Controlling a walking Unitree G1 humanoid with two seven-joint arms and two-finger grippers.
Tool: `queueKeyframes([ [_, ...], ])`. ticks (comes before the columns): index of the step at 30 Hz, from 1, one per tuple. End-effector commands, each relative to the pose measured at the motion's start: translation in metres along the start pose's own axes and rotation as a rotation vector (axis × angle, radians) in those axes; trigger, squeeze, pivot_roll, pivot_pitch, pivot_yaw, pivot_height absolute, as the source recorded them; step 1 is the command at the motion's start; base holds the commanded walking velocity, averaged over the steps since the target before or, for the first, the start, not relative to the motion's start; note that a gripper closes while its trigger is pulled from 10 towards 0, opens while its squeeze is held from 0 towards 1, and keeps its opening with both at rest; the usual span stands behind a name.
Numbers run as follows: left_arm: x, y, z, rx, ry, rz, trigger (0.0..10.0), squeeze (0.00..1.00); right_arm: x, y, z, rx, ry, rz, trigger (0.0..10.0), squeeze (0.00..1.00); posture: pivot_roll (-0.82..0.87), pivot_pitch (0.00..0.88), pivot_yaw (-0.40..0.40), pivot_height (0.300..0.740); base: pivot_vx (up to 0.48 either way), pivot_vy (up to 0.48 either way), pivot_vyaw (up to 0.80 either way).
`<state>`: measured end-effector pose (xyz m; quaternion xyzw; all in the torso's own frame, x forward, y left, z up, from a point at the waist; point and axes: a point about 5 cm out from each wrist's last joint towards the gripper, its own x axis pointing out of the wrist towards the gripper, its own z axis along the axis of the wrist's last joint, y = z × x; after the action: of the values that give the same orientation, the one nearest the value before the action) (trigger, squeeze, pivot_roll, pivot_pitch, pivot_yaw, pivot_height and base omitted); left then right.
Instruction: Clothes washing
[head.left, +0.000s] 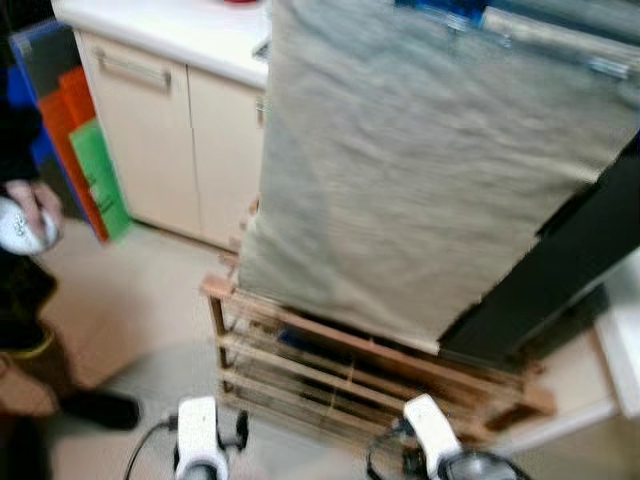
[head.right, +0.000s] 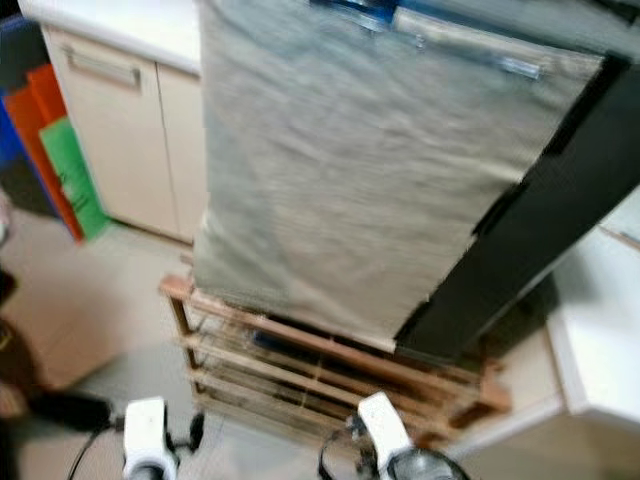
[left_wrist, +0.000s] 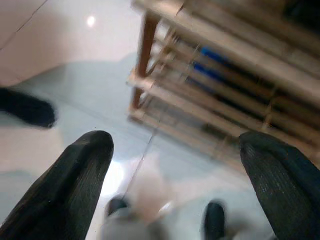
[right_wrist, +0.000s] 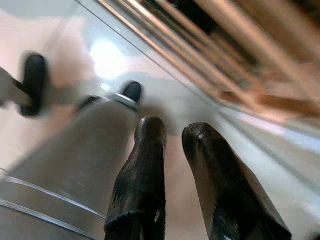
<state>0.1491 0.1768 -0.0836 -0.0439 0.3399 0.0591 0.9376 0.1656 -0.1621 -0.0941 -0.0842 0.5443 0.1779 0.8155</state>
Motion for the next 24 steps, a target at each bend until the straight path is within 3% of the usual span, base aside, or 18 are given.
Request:
queueKeyframes([
  [1,-0.002,0.001,-0.007,0.0,0.036,-0.015,10.0,0.0,-0.002,-0.005,-0.007,0.038,0.006,-0.029,10.0,0.0,0.05,0.047,-0.076,0.74,0.0,0.0,0.0],
  [3,0.0,0.004,-0.002,-0.001,0.033,-0.034,10.0,0.0,-0.002,-0.003,-0.014,0.082,0.0,-0.038,10.0,0.0,0.02,0.045,-0.007,0.74,0.0,0.0,0.0],
  [5,0.003,0.004,0.001,-0.023,0.027,-0.039,10.0,0.0,-0.002,-0.005,-0.016,0.099,-0.004,-0.042,10.0,0.0,0.0,0.044,0.01,0.74,0.0,0.0,0.0],
  [7,0.006,0.004,0.006,-0.062,0.023,-0.04,10.0,0.0,-0.003,-0.009,-0.014,0.127,-0.012,-0.048,10.0,0.0,0.0,0.044,0.018,0.74,0.0,0.0,0.0],
  [13,0.009,0.002,0.008,-0.063,0.031,-0.038,10.0,0.0,-0.004,-0.014,-0.005,0.217,-0.014,-0.068,10.0,0.0,0.0,0.033,0.004,0.74,0.0,0.0,0.0],
  [15,0.008,0.003,0.008,-0.085,0.029,-0.029,10.0,0.0,-0.003,-0.014,0.011,0.253,-0.052,-0.064,10.0,0.0,0.01,0.029,-0.012,0.74,0.0,0.0,0.0],
  [20,0.007,0.004,0.006,-0.093,0.03,-0.033,10.0,0.0,-0.002,-0.011,0.03,0.217,-0.057,-0.042,10.0,0.0,0.02,0.026,-0.038,0.74,0.0,0.0,0.0],
  [24,0.007,0.004,0.006,-0.093,0.03,-0.033,10.0,0.0,-0.002,-0.011,0.03,0.217,-0.057,-0.042,10.0,0.0,0.02,0.026,-0.038,0.74,0.0,0.0,0.0],
])
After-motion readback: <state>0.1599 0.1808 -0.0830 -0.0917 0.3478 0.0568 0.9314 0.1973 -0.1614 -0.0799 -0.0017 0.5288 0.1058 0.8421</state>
